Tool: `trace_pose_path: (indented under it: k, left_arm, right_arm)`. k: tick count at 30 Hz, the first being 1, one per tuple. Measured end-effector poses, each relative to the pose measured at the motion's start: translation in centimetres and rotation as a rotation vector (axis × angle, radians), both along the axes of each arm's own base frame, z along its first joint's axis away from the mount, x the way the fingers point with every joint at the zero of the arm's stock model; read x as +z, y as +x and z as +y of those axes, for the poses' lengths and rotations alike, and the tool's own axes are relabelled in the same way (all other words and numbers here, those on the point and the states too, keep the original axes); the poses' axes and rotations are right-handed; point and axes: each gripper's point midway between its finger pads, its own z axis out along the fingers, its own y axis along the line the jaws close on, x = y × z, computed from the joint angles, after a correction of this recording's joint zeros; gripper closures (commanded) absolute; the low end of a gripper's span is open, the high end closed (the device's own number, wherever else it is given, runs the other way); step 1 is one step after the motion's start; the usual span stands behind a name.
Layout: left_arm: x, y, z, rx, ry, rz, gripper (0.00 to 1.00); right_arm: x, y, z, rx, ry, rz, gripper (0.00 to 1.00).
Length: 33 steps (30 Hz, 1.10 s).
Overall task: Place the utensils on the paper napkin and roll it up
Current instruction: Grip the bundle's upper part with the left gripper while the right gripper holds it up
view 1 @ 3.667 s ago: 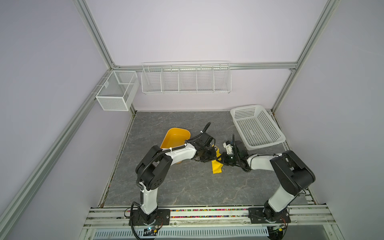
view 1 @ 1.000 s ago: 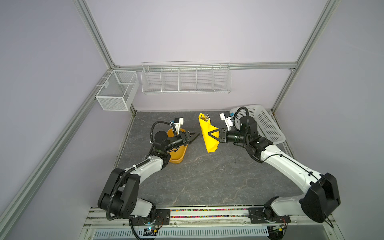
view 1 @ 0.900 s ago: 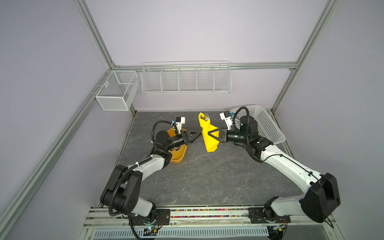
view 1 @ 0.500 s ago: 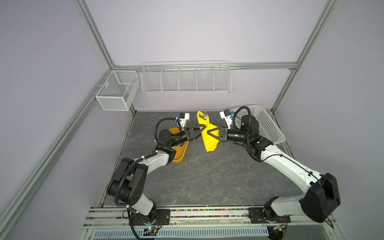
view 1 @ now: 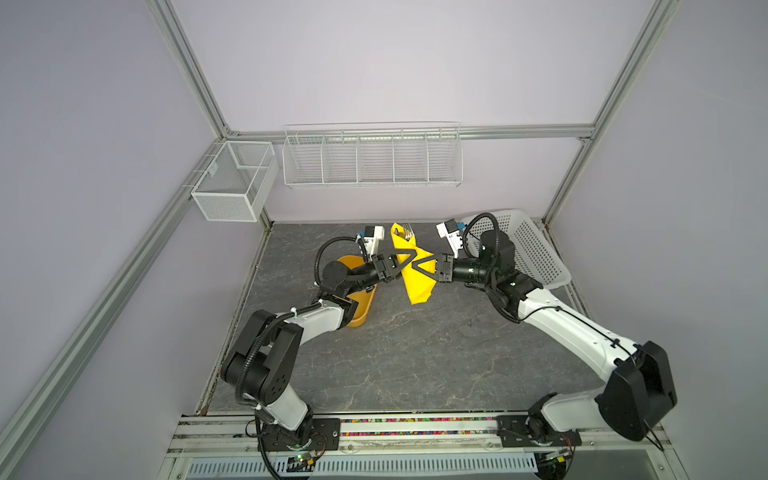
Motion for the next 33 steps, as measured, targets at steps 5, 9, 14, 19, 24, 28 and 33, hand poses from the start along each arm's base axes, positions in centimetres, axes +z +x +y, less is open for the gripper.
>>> trace_pose_path:
  k: [5, 9, 14, 19, 24, 28, 33]
  left_arm:
    - [0.18, 0.21, 0.03, 0.017, -0.009, -0.003, 0.53]
    - [0.31, 0.39, 0.1, 0.029, -0.015, -0.003, 0.55]
    - [0.39, 0.52, 0.15, 0.038, -0.02, -0.003, 0.48]
    - [0.44, 0.59, 0.18, 0.042, -0.022, -0.003, 0.52]
    - [0.58, 0.65, 0.24, 0.047, -0.029, -0.003, 0.51]
    - [0.93, 0.6, 0.35, 0.048, -0.043, -0.008, 0.55]
    - [0.98, 0.67, 0.38, 0.049, -0.053, -0.007, 0.66]
  right_arm:
    - [0.18, 0.02, 0.02, 0.0, 0.006, -0.004, 0.92]
    - [0.23, 0.01, 0.05, 0.002, 0.009, -0.004, 0.92]
    - [0.2, -0.09, 0.17, 0.015, 0.012, -0.004, 0.92]
    - [0.39, -0.24, 0.25, 0.026, 0.019, -0.012, 0.92]
    - [0.15, -0.36, 0.4, 0.043, 0.019, -0.006, 0.92]
    - [-0.13, -0.39, 0.53, 0.051, 0.016, 0.001, 0.92]
    - [-0.18, -0.45, 0.61, 0.054, 0.016, 0.002, 0.91]
